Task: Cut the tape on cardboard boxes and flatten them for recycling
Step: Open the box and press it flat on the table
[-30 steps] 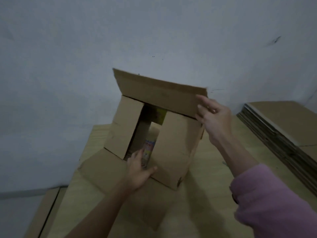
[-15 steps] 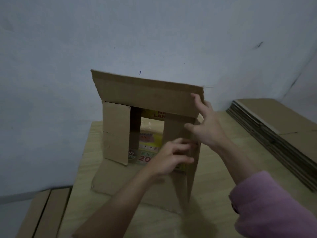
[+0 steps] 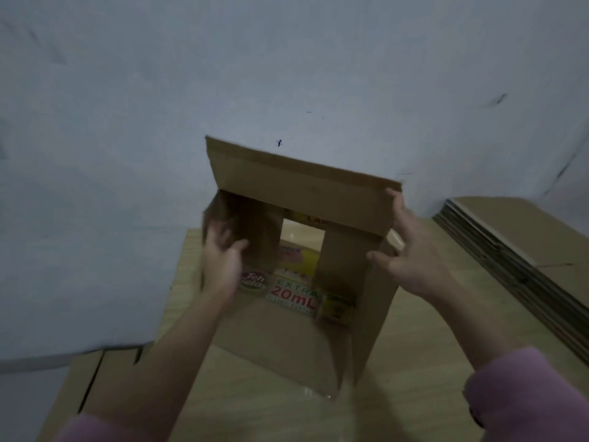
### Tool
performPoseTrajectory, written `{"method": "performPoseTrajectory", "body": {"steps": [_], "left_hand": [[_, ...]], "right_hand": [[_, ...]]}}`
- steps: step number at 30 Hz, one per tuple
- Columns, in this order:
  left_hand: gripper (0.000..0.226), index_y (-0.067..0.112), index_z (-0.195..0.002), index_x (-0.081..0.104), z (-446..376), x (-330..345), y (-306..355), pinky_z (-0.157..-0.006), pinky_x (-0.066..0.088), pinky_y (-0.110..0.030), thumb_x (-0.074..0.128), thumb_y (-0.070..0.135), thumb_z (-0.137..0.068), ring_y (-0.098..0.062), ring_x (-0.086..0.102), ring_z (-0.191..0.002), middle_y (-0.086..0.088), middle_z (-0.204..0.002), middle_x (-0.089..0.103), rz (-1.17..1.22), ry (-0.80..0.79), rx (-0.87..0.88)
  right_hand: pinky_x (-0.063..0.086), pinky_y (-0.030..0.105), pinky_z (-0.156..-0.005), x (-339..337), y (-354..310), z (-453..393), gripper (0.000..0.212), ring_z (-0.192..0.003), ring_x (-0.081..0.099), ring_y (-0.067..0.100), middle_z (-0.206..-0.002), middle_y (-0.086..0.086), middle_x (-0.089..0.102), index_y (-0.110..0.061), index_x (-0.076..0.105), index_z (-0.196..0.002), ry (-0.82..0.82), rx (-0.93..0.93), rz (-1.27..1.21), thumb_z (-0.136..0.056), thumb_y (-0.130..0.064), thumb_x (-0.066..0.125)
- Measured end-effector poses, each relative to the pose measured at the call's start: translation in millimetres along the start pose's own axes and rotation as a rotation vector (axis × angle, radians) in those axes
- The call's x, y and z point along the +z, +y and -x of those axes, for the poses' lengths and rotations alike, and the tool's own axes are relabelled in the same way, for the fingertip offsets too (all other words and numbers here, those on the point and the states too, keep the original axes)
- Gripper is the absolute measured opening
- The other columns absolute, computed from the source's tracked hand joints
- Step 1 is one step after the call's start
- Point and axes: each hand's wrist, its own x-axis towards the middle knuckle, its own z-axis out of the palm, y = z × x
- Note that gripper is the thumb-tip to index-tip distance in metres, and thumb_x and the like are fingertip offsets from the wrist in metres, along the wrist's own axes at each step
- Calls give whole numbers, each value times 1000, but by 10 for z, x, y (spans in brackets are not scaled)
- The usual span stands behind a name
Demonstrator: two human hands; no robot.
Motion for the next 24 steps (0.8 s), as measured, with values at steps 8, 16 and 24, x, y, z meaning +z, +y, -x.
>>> {"method": "performPoseTrajectory", "body": {"steps": [8,16,24], "left_hand": [[46,9,-138,42,-461,-758,253,-88,39,-29,31,35,-102,-19,47,-119,-5,-127,50,191,199,-150],[60,20,-139,40,-134,-218,211,-111,22,-47,64,36,-86,-24,30,-136,-4,-146,35,-783,-35,164],[64,28,-151,12,263,532,154,-113,-2,-52,38,49,-96,-8,-10,-144,9,-159,-6,-1055,-454,171]], "right_hand": [[41,4,-86,149,176,190,48,-101,63,13,-92,-6,70,-35,55,-50,-47,-32,40,-69,9,61],[35,27,-92,409,122,-250,21,-107,49,28,-109,10,55,-12,68,-91,133,15,191,-73,-3,62],[23,35,-113,297,344,-810,65,-140,23,26,-152,10,27,-11,32,-144,-224,406,268,-90,-36,57]]}}
